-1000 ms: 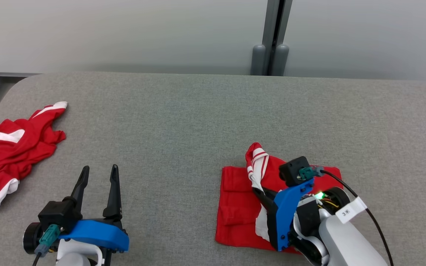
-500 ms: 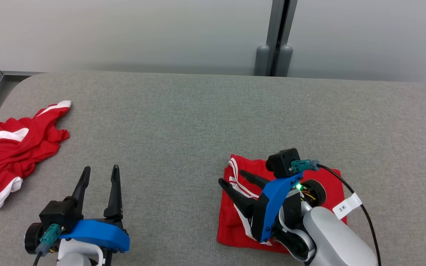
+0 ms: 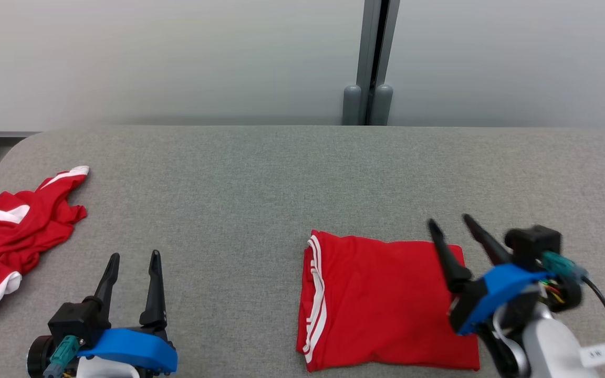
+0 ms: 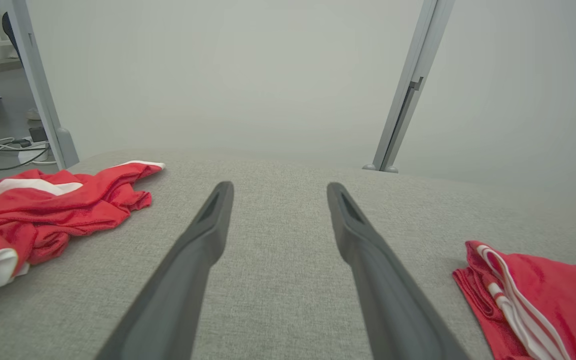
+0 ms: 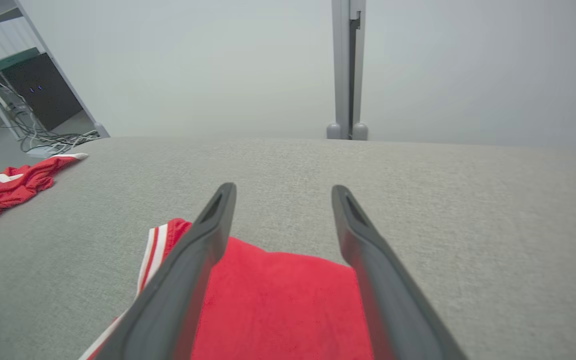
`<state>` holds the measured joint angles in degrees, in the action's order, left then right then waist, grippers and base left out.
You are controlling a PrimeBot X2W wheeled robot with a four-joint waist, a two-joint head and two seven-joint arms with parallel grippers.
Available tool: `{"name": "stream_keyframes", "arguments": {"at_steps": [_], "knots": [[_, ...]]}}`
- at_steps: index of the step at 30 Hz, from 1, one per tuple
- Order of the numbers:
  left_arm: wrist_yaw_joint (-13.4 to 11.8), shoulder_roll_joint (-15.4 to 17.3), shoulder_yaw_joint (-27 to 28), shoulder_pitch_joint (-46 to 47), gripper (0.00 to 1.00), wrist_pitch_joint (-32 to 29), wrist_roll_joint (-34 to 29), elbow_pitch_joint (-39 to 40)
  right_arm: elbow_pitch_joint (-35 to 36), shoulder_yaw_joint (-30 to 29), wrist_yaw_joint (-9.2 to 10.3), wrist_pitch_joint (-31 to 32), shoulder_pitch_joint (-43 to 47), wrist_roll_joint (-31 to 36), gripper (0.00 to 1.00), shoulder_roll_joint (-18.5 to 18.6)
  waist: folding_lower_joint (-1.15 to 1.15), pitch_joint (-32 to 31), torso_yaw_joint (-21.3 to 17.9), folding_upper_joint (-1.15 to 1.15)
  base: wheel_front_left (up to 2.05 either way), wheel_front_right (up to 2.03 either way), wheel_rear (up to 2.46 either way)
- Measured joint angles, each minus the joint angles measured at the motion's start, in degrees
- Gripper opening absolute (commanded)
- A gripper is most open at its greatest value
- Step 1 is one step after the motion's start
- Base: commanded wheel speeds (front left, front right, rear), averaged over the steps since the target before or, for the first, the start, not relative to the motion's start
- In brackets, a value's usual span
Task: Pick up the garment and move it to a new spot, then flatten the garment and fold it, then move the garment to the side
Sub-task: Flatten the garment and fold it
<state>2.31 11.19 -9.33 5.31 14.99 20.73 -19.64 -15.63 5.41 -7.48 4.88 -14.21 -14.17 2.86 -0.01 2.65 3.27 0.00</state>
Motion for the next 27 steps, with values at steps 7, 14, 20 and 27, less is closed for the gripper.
{"name": "stream_keyframes", "arguments": {"at_steps": [7,14,20,27], "knots": [[-0.2,-0.2,0.5,-1.0,1.0,0.0,-0.1,0.8,5.2,-9.1,0.0,-4.0,8.3,6.7,1.0,0.1,0.0,-0.8,-0.9,0.0,0.0,0.0,0.0],[0.0,-0.5,1.1,-2.6,1.0,0.0,-0.6,1.0,7.5,-11.4,0.0,-5.8,12.6,4.9,1.0,0.0,0.0,-2.0,-1.7,0.0,0.0,0.0,0.0],[0.1,-1.0,1.3,-3.9,1.0,0.0,-0.7,0.7,10.3,-11.9,0.0,-7.1,14.5,6.0,1.0,0.0,0.0,-3.0,-2.4,0.0,0.0,0.0,0.0],[0.6,-1.0,1.5,-4.0,1.0,0.0,-0.8,-0.4,9.7,-11.7,0.0,-7.0,15.0,5.9,1.0,0.0,0.0,-3.5,-2.7,0.0,0.0,0.0,0.0]]}}
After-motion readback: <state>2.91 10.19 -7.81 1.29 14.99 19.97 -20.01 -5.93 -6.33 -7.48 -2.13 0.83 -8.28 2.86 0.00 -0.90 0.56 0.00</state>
